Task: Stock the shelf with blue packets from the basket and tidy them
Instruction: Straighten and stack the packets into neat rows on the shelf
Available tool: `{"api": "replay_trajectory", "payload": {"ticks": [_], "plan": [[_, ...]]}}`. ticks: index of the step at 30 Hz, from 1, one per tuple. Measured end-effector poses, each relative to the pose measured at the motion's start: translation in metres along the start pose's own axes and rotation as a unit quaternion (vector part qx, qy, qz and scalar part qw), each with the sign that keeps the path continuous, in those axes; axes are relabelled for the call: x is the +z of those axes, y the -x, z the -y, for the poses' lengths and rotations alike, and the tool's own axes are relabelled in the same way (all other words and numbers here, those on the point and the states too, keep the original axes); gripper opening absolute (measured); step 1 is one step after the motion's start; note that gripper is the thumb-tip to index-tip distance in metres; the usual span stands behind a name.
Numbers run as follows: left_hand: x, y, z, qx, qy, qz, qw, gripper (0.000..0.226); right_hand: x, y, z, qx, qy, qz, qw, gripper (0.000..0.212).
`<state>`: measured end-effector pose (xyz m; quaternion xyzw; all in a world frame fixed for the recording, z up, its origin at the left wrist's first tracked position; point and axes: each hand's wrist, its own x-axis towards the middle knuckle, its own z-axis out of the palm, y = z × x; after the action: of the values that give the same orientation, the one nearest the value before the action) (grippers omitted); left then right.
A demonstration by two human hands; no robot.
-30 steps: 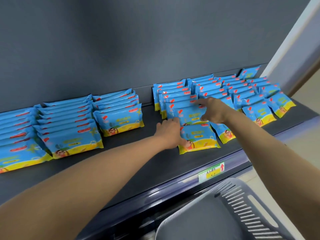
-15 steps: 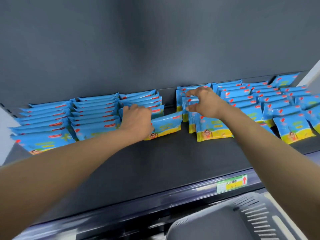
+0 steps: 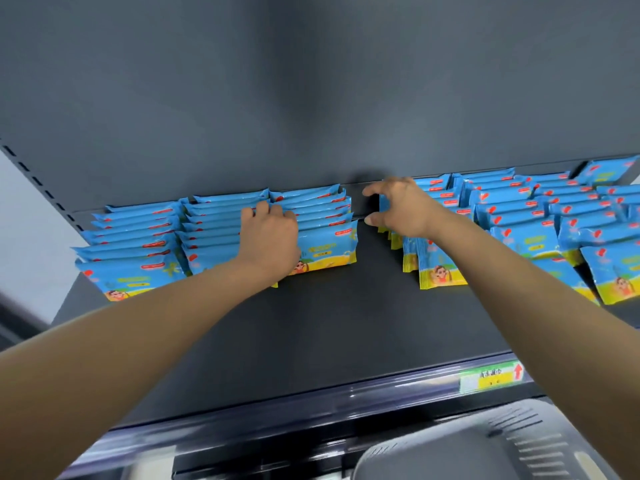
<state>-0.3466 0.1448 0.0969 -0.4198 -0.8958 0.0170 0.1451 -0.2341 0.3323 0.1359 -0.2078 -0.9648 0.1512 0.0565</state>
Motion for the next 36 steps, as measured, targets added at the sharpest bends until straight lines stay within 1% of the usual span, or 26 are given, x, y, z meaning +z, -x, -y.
{"api": "replay_trajectory", "payload": {"ticks": [4,6,10,14,19,22,26,31,36], "plan": [[0.0,0.001,-0.001,0.006,-0.017,-0.018,1.0,0.054,-0.005,0.012,0.002,0.02,-0.006,-0.016,1.0,0.053],[-0.004,0.004,-0.002,0.014,-0.017,-0.034,0.999,0.06,-0.007,0.022,0.006,0.029,0.0,-0.023,0.999,0.053],[-0.018,0.02,-0.011,0.071,0.007,-0.068,0.995,0.051,-0.012,0.046,0.019,0.057,0.019,-0.04,0.997,0.053],[-0.033,0.044,-0.018,0.148,0.073,-0.093,0.982,0.041,-0.013,0.074,0.036,0.084,0.049,-0.058,0.994,0.052],[-0.034,0.068,-0.026,0.203,0.157,-0.101,0.961,0.035,-0.012,0.115,0.038,0.149,0.085,-0.095,0.981,0.05],[-0.036,0.077,-0.033,0.21,0.193,-0.086,0.955,0.034,-0.015,0.137,0.03,0.181,0.11,-0.088,0.973,0.05],[-0.043,0.077,-0.042,0.216,0.212,-0.092,0.949,0.036,-0.03,0.152,0.017,0.203,0.14,-0.076,0.966,0.051],[-0.051,0.062,-0.063,0.195,0.227,-0.081,0.951,0.039,-0.044,0.155,-0.005,0.183,0.151,-0.076,0.969,0.051],[-0.05,0.047,-0.113,0.152,0.24,-0.075,0.956,0.046,-0.053,0.156,-0.05,0.144,0.182,-0.065,0.971,0.05]]}}
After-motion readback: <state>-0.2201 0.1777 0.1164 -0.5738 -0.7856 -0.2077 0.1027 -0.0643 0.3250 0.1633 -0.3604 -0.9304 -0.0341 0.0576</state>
